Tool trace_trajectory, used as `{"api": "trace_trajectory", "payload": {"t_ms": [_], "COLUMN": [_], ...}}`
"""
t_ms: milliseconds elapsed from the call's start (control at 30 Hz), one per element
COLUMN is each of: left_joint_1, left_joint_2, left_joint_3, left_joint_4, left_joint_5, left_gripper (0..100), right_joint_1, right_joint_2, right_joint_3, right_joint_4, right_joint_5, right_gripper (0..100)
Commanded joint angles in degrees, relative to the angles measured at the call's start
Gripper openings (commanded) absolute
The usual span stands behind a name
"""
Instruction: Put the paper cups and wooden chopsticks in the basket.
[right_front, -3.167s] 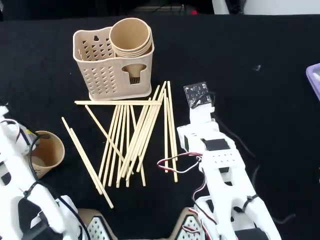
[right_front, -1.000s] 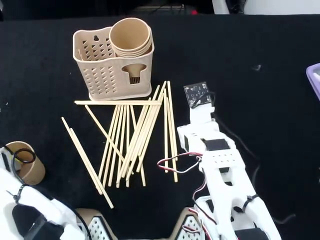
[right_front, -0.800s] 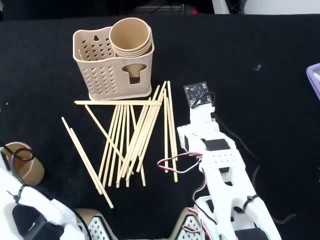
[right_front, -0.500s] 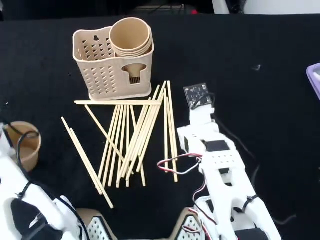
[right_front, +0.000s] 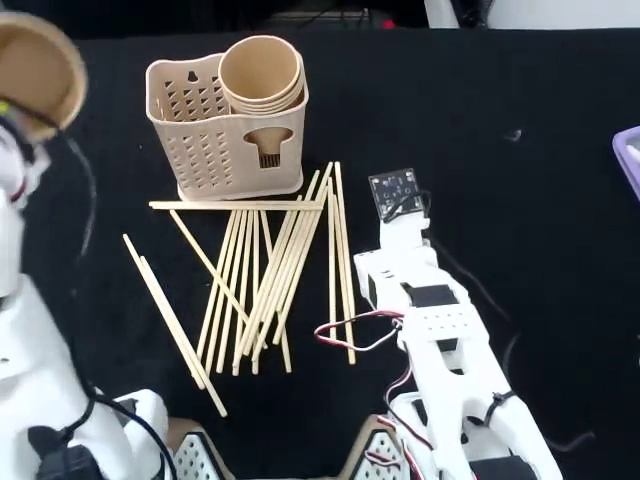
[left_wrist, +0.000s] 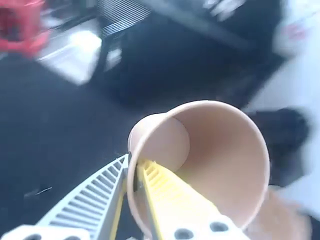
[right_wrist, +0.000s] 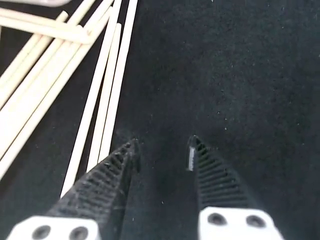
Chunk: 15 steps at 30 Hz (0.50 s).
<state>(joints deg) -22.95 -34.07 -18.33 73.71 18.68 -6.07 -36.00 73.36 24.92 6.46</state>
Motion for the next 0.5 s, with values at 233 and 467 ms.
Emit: {"api": "trace_trajectory", "payload": {"t_ms": [233, 467], "left_joint_1": [22.2, 26.7], "left_joint_2": [10.5, 19.1], "left_joint_3": [-0.1, -0.2], "left_joint_4": [-13.3, -12.9], "left_joint_5": [3.2, 3.2], "left_gripper": [3, 3], "right_joint_1": [0.6, 0.6], "right_joint_2": [-1.4, -1.4], "right_joint_3": [-0.3, -0.5], "right_joint_4": [-1.4, -1.4], "right_joint_5": [-0.5, -0.5], "right_gripper": [1.2, 1.1]}}
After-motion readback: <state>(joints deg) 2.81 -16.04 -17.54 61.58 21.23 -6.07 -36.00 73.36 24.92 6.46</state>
